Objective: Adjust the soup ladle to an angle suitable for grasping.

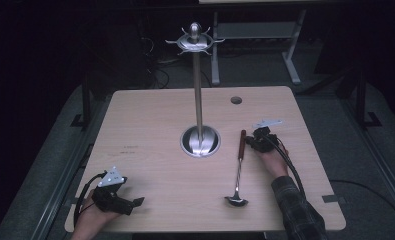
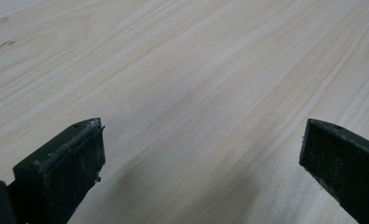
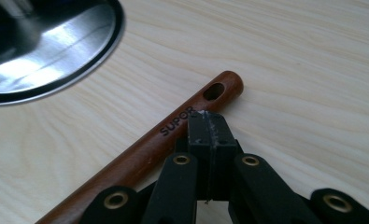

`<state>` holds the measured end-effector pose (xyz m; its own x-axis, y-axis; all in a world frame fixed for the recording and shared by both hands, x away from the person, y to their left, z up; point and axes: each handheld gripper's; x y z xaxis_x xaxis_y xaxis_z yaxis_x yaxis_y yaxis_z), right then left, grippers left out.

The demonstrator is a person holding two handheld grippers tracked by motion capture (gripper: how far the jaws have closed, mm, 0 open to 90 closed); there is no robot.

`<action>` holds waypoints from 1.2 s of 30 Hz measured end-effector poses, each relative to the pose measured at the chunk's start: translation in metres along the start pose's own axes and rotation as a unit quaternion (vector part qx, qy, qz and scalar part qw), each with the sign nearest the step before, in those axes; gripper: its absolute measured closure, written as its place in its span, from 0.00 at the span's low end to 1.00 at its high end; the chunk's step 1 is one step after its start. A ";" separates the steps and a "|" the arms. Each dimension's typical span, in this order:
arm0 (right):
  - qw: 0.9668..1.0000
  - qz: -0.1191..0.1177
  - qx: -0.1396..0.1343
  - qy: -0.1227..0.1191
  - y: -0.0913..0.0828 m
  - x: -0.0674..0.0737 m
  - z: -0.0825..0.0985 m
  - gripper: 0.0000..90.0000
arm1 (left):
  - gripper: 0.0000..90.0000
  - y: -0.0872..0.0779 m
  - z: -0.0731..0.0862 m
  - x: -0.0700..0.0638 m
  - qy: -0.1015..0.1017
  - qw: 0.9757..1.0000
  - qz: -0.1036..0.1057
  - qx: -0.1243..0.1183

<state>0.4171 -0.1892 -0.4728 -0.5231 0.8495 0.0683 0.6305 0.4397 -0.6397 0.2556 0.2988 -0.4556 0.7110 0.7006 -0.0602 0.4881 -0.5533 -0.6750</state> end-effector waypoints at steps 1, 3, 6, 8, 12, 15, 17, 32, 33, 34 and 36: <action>1.000 0.000 0.000 0.000 0.000 0.000 0.000 1.00 | 0.00 0.000 0.000 0.000 0.000 1.000 0.000 0.000; 1.000 -0.009 -0.001 -0.003 0.001 0.005 -0.001 1.00 | 0.00 0.000 0.000 0.000 0.002 1.000 0.001 0.001; 1.000 -0.020 -0.002 -0.013 0.004 0.010 -0.002 1.00 | 0.00 0.001 0.000 -0.001 0.000 1.000 0.002 0.001; 1.000 -0.024 -0.002 -0.017 0.005 0.014 -0.003 1.00 | 0.00 0.001 -0.001 -0.001 -0.001 1.000 0.002 0.001; 0.999 -0.031 -0.001 -0.021 0.006 0.019 -0.004 1.00 | 0.00 0.001 -0.001 -0.001 0.000 1.000 0.002 0.001; 0.999 -0.039 0.000 -0.021 0.007 0.024 -0.005 1.00 | 0.00 0.001 -0.001 -0.001 0.000 1.000 0.003 0.001; 0.999 -0.045 -0.001 -0.029 0.008 0.028 -0.006 1.00 | 0.00 0.002 -0.001 -0.001 0.001 1.000 0.003 0.001; 0.995 -0.086 0.000 -0.057 -0.026 0.056 -0.005 1.00 | 0.00 0.005 -0.003 -0.003 0.004 1.000 0.008 0.004; 0.995 -0.090 0.003 -0.054 -0.028 0.059 -0.004 1.00 | 0.00 0.005 -0.003 -0.003 0.004 1.000 0.008 0.004; 0.994 -0.093 0.008 -0.055 -0.030 0.061 -0.002 1.00 | 0.00 0.005 -0.003 -0.003 0.006 1.000 0.008 0.004; 0.993 -0.099 0.009 -0.063 -0.036 0.066 0.001 1.00 | 0.00 0.006 -0.003 -0.003 0.007 1.000 0.009 0.004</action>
<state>0.3596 -0.1488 -0.4460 -0.7046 0.7028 0.0982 0.4983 0.5885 -0.6367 0.2577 0.2921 -0.4566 0.7262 0.6847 -0.0619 0.4712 -0.5612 -0.6804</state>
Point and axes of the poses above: each handheld gripper's, and its own axes: y roughly forward along the jaws, z roughly out of its underside, x roughly to its left, and after that the axes turned 3 degrees about -x, right-handed
